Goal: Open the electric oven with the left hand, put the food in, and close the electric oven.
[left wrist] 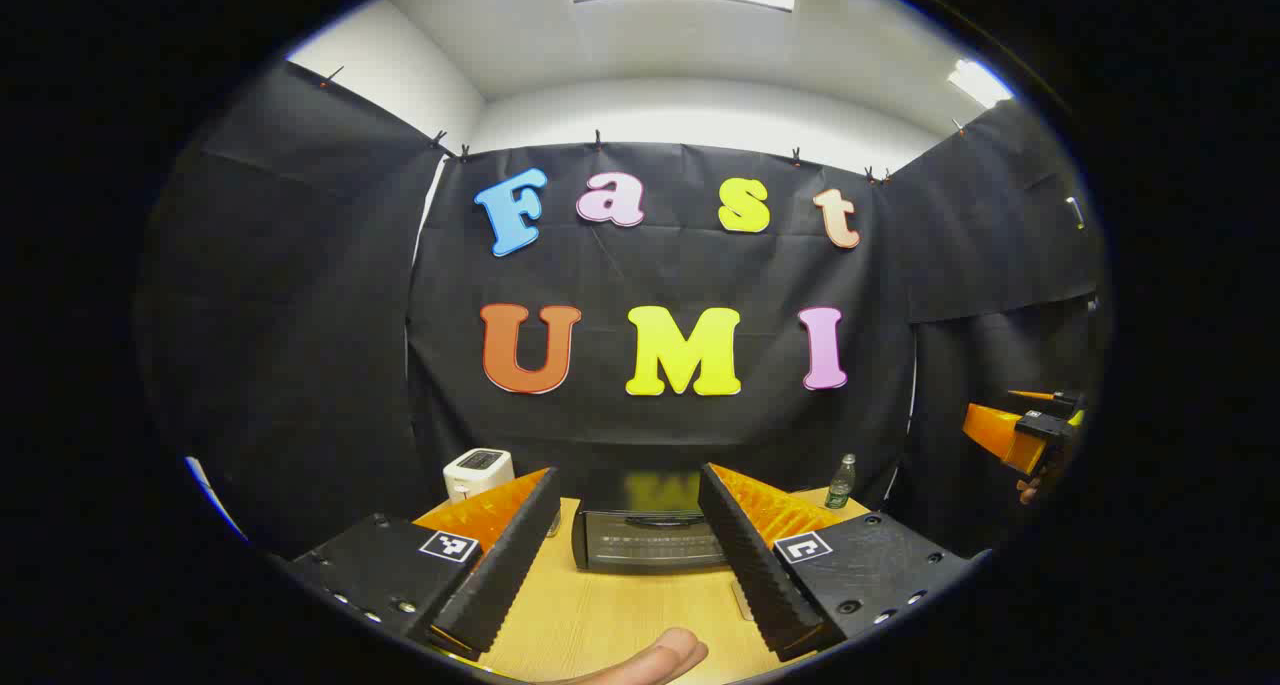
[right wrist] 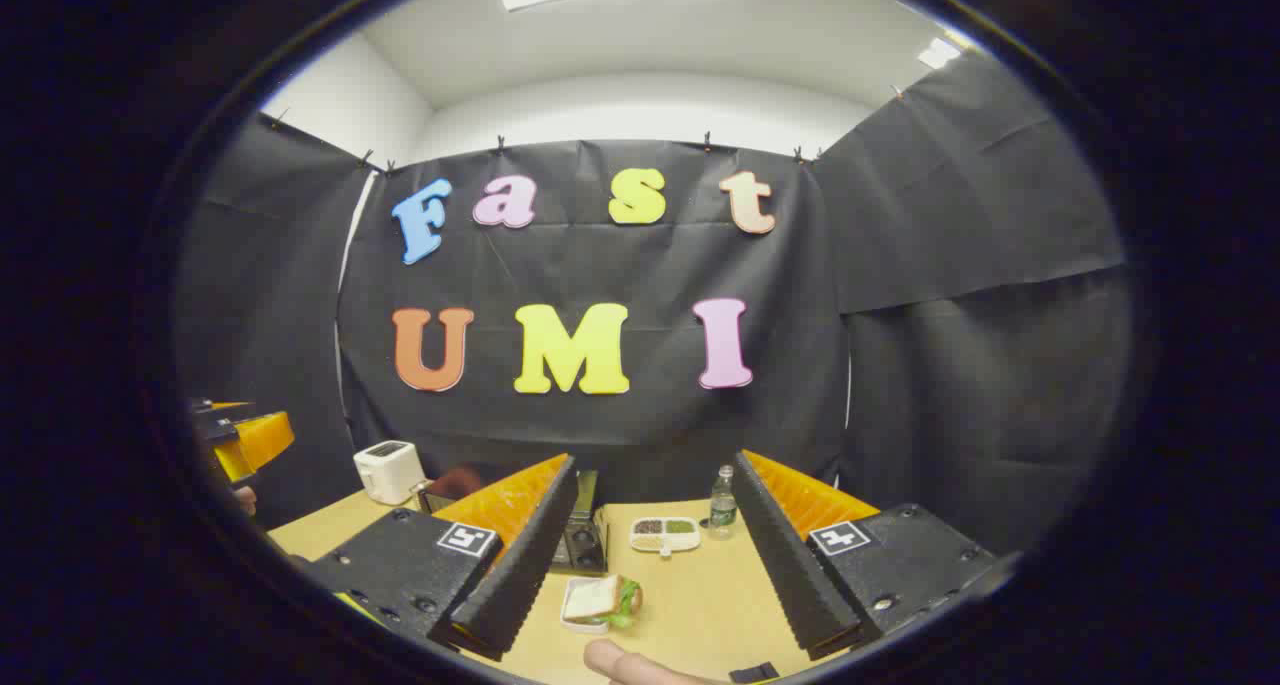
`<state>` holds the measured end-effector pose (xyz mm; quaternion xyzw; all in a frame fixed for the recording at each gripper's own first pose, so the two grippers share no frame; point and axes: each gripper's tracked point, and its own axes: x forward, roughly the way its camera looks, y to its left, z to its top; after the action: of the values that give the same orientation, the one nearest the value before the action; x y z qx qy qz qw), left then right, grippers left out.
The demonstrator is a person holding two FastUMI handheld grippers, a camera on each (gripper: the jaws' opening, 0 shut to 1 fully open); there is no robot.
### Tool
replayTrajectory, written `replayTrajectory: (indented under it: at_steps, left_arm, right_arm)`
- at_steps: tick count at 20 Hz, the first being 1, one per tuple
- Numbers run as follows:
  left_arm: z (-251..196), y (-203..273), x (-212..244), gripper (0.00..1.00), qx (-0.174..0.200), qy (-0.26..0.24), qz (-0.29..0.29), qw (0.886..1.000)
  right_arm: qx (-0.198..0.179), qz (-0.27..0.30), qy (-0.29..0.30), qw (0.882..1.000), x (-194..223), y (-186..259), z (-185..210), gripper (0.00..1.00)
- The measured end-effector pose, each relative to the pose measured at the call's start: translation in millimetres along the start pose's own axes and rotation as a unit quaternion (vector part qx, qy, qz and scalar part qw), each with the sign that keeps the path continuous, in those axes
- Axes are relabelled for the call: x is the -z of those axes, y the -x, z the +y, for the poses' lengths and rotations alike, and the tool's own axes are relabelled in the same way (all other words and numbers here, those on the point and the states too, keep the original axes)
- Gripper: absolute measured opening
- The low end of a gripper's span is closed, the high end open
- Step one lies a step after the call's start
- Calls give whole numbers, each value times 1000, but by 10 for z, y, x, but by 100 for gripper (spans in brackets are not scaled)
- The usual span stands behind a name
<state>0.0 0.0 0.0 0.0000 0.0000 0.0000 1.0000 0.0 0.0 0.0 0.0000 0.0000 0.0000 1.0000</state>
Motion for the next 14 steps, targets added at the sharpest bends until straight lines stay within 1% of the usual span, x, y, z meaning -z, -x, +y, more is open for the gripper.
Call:
replayTrajectory:
  at_steps: [3, 6, 8, 14]
  left_arm:
    - [-12, -6, -10, 92, 2, -7, -2, 1000]
    - [-3, -16, 53, 92, -5, -6, 8, 1000]
    - [-29, -28, 49, 92, -2, -4, 12, 1000]
    - [-18, -67, 103, 92, -8, -10, 21, 1000]
  right_arm:
    - [9, -8, 11, 1000, -41, 30, -48, 99]
    - [17, -20, 17, 1000, -116, 68, -89, 99]
    - [17, -24, 18, 999, -128, 101, -110, 99]
    - [13, -11, 10, 1000, -72, 103, -149, 99]
